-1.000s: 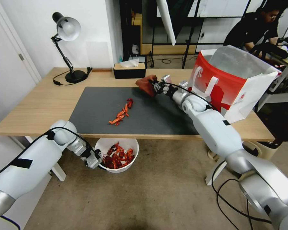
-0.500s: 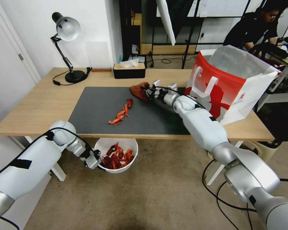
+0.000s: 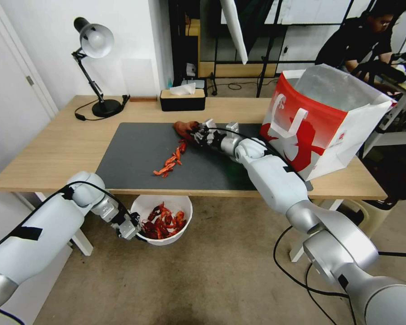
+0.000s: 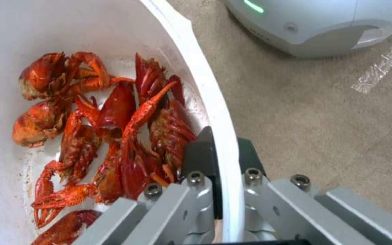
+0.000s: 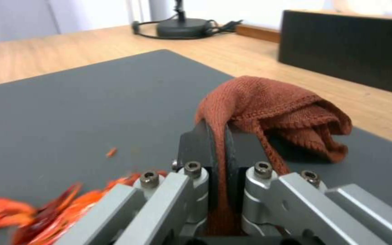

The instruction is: Sweep shrimp from table into container with towel, then put container into takeout bag.

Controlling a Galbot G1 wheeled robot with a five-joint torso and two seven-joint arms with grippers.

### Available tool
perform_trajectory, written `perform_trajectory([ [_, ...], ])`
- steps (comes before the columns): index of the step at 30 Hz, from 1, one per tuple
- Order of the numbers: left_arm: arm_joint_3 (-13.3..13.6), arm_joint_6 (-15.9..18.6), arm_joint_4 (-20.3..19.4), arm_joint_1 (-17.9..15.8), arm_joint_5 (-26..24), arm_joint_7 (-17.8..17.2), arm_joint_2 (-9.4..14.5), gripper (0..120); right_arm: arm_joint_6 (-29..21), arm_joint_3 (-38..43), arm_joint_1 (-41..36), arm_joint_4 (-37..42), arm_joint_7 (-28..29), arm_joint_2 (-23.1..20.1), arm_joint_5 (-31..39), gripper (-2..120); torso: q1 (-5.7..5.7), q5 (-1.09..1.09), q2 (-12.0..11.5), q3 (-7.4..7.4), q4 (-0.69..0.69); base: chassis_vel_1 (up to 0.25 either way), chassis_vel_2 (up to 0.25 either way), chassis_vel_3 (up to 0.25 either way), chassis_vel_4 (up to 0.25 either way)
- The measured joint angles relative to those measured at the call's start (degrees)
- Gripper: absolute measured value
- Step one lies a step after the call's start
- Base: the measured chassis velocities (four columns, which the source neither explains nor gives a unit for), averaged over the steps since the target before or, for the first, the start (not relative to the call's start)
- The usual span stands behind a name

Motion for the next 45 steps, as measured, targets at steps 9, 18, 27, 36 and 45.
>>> perform_trajectory([
  [9,-0.2,-0.1,0.4,0.0,-0.1,-0.1,0.2,0,0.8,-1.0,-1.7,2.3,-4.1,-1.3,1.4,2,0.0,0.0,0.0,0.0,0.0,0.0,0.0,0.0,0.0],
  [18,-0.3,-0.2,0.9,-0.3,-0.3,-0.1,0.4,0,0.9,-1.9,-3.2,4.2,-7.6,-2.1,1.6,2,-0.01,0.0,0.0,0.0,0.0,0.0,0.0,0.0,0.0],
  [27,-0.7,-0.3,1.5,-0.6,-0.5,-0.1,0.6,0,1.8,-1.8,-4.5,5.1,-11.6,-2.5,1.6,2,-0.01,0.01,0.0,-0.01,-0.01,0.0,0.0,0.0,0.0],
  [36,-0.8,-0.6,1.9,-0.9,-1.0,-0.4,0.7,0,1.9,-1.8,-5.1,5.5,-14.1,-2.2,1.9,2,-0.01,0.01,0.0,0.0,0.0,0.0,0.0,0.0,0.0],
  [45,-0.9,-0.6,2.0,-0.9,-1.0,-0.4,0.6,0,1.6,-2.2,-5.1,6.1,-15.7,-2.1,2.3,2,0.0,0.01,0.0,0.0,0.0,0.0,0.0,0.0,0.0],
])
